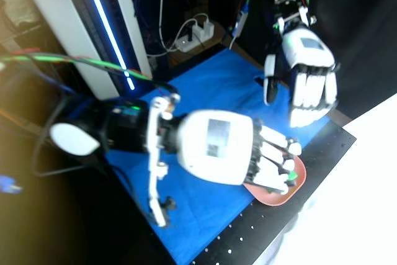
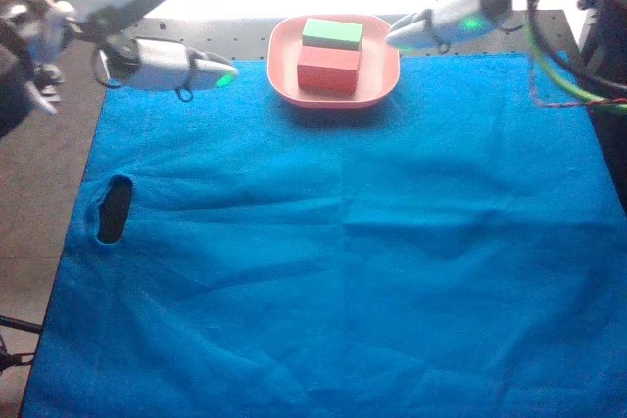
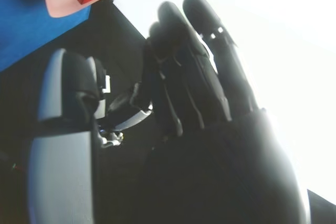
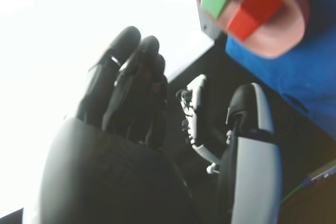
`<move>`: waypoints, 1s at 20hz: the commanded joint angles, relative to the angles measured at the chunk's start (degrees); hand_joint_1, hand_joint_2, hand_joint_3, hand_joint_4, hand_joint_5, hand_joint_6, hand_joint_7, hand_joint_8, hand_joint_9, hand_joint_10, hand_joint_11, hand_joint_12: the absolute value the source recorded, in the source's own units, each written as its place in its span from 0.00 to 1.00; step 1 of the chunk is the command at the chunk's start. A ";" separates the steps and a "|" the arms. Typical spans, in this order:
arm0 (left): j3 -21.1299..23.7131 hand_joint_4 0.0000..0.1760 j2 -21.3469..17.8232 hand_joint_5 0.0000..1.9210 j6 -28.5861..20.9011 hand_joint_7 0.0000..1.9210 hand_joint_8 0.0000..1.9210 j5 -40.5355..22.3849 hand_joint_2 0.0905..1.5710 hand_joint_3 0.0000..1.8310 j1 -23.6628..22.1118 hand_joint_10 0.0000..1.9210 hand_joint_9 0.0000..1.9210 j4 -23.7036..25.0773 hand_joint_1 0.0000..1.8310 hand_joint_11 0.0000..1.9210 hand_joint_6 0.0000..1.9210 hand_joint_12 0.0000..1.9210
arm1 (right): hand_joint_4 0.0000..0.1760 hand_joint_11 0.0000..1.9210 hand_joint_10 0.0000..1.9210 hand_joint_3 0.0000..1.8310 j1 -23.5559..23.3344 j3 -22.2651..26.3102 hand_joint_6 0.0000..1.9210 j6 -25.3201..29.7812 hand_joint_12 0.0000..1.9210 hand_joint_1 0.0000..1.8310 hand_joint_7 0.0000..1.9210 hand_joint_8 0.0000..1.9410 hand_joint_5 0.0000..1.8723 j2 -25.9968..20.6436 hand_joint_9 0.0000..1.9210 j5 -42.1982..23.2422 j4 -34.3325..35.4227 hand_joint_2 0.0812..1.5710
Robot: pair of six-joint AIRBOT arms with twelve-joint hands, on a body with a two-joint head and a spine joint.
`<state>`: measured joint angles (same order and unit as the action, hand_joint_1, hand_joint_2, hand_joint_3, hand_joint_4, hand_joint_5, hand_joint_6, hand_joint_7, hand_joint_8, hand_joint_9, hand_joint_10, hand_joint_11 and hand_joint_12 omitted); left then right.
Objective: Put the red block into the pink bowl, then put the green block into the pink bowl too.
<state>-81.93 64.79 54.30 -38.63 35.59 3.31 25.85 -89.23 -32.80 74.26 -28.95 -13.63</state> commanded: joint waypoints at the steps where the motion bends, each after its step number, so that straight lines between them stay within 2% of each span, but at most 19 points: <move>1: 0.39 0.10 -0.82 0.21 0.29 0.27 0.00 -8.64 0.62 0.00 0.11 0.00 0.32 -1.91 0.42 0.05 0.00 0.67 | 0.29 0.07 0.00 0.00 -0.98 0.74 0.00 0.23 0.40 0.62 0.26 0.00 0.16 -0.71 0.28 -8.02 1.25 0.57; 2: 1.19 0.12 -1.83 0.19 1.07 0.24 0.00 -9.70 0.62 0.00 0.83 0.00 0.30 -3.22 0.41 0.01 0.00 0.72 | 0.49 0.01 0.00 0.00 -0.98 2.01 0.00 0.22 0.43 0.63 0.24 0.00 0.14 -2.00 0.26 -8.74 1.26 0.58; 3: 2.11 0.11 -2.63 0.18 2.25 0.22 0.00 -10.60 0.62 0.00 1.40 0.00 0.28 -4.46 0.40 0.00 0.00 0.73 | 0.61 0.00 0.00 0.00 -0.98 3.32 0.00 0.22 0.43 0.60 0.22 0.00 0.13 -3.31 0.24 -9.30 1.32 0.56; 4: 3.02 0.17 -3.60 0.16 3.15 0.20 0.00 -12.02 0.60 0.00 2.32 0.00 0.26 -5.66 0.41 0.00 0.00 0.70 | 0.64 0.00 0.00 0.00 -0.98 4.90 0.00 0.22 0.40 0.48 0.20 0.00 0.10 -4.80 0.22 -10.01 1.45 0.53; 5: 3.70 0.25 -4.34 0.16 3.21 0.20 0.00 -13.48 0.60 0.00 3.24 0.00 0.26 -6.45 0.41 0.00 0.00 0.70 | 0.58 0.00 0.00 0.00 -0.98 6.17 0.00 0.19 0.39 0.49 0.19 0.00 0.10 -5.93 0.22 -10.32 1.45 0.53; 6: 4.18 0.37 -4.93 0.14 3.22 0.18 0.00 -14.28 0.59 0.00 3.88 0.00 0.24 -6.79 0.40 0.00 0.00 0.65 | 0.51 0.00 0.00 0.00 -0.98 6.89 0.00 -0.02 0.34 0.45 0.18 0.00 0.10 -6.62 0.20 -10.44 1.50 0.53; 7: 4.63 0.37 -5.49 0.14 3.32 0.18 0.00 -15.11 0.59 0.00 4.58 0.00 0.24 -7.40 0.40 0.00 0.00 0.65 | 0.51 0.00 0.00 0.00 -0.98 7.63 0.00 -0.29 0.34 0.45 0.18 0.00 0.10 -7.32 0.20 -10.52 1.51 0.53; 8: 5.05 0.57 -6.09 0.12 3.38 0.16 0.00 -16.13 0.57 0.00 5.37 0.00 0.21 -8.15 0.37 0.00 0.00 0.52 | 0.51 0.00 0.01 0.00 -0.98 8.47 0.00 -1.01 0.13 0.39 0.14 0.00 0.08 -8.27 0.13 -10.57 1.70 0.51; 9: 5.38 0.57 -6.55 0.12 3.40 0.16 0.00 -17.09 0.57 0.00 6.00 0.00 0.21 -8.93 0.37 0.00 0.00 0.52 | 0.51 0.00 0.01 0.00 -0.98 9.21 0.00 -1.58 0.13 0.39 0.14 0.00 0.08 -9.04 0.13 -10.70 1.92 0.51; 10: 5.73 0.55 -6.95 0.12 3.42 0.16 0.00 -17.89 0.57 0.00 6.56 0.00 0.21 -9.59 0.35 0.00 0.00 0.52 | 0.47 0.00 0.01 0.00 -0.97 9.62 0.00 -2.02 0.10 0.39 0.14 0.00 0.07 -9.49 0.12 -10.87 2.08 0.51; 11: 6.39 0.36 -7.82 0.11 3.42 0.15 0.00 -18.95 0.57 0.00 7.60 0.00 0.19 -10.86 0.35 0.00 0.00 0.49 | 0.61 0.00 0.00 0.00 -0.97 10.05 0.00 -2.42 0.11 0.39 0.13 0.00 0.07 -10.12 0.11 -11.38 2.09 0.50; 12: 6.99 0.33 -8.59 0.10 3.42 0.14 0.00 -20.00 0.56 0.00 8.61 0.00 0.13 -11.96 0.36 0.00 0.00 0.37 | 0.58 0.00 0.00 0.00 -0.97 10.35 0.00 -2.44 0.16 0.38 0.12 0.00 0.06 -10.56 0.12 -11.46 2.30 0.48; 13: 7.50 0.30 -9.32 0.09 3.43 0.13 0.00 -21.40 0.56 0.00 9.81 0.00 0.10 -13.11 0.34 0.00 0.00 0.33 | 0.52 0.00 0.00 0.00 -0.97 10.62 0.00 -2.44 0.18 0.38 0.11 0.00 0.05 -11.15 0.11 -11.98 3.13 0.47; 14: 8.31 0.37 -10.34 0.08 3.43 0.12 0.00 -23.36 0.56 0.00 11.10 0.00 0.09 -14.43 0.31 0.00 0.00 0.30 | 0.57 0.00 0.00 0.00 -0.96 10.94 0.00 -2.44 0.12 0.37 0.10 0.00 0.04 -12.18 0.10 -13.28 3.94 0.45; 16: 9.84 0.50 -11.94 0.03 3.43 0.05 0.00 -26.22 0.56 0.00 12.84 0.00 0.06 -15.56 0.33 0.00 0.00 0.23 | 0.57 0.00 0.01 0.00 -0.92 12.58 0.00 -2.66 0.10 0.36 0.11 0.00 0.03 -14.45 0.10 -14.24 4.31 0.45; 17: 10.57 0.50 -12.56 0.02 3.65 0.04 0.00 -27.32 0.57 0.00 13.54 0.00 0.05 -15.97 0.34 0.00 0.00 0.22 | 0.77 0.00 0.01 0.00 -0.90 13.80 0.00 -2.96 0.06 0.37 0.11 0.00 0.04 -15.87 0.10 -14.64 4.45 0.45; 19: 11.90 0.47 -13.52 0.00 4.89 0.04 0.00 -29.32 0.58 0.00 14.92 0.00 0.06 -17.25 0.33 0.00 0.00 0.23 | 0.80 0.00 0.00 0.00 -0.89 16.21 0.00 -6.14 0.05 0.36 0.11 0.00 0.04 -18.34 0.11 -15.57 6.20 0.45; 20: 12.20 0.56 -13.71 0.00 4.99 0.03 0.00 -30.03 0.58 0.00 15.62 0.00 0.06 -17.88 0.33 0.00 0.00 0.25 | 0.89 0.00 0.00 0.00 -0.89 16.84 0.00 -7.02 0.04 0.35 0.11 0.00 0.03 -19.01 0.10 -15.79 6.75 0.45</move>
<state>-69.52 51.24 59.05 -61.58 51.99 -13.82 25.85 -72.20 -39.75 54.94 -37.47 -8.36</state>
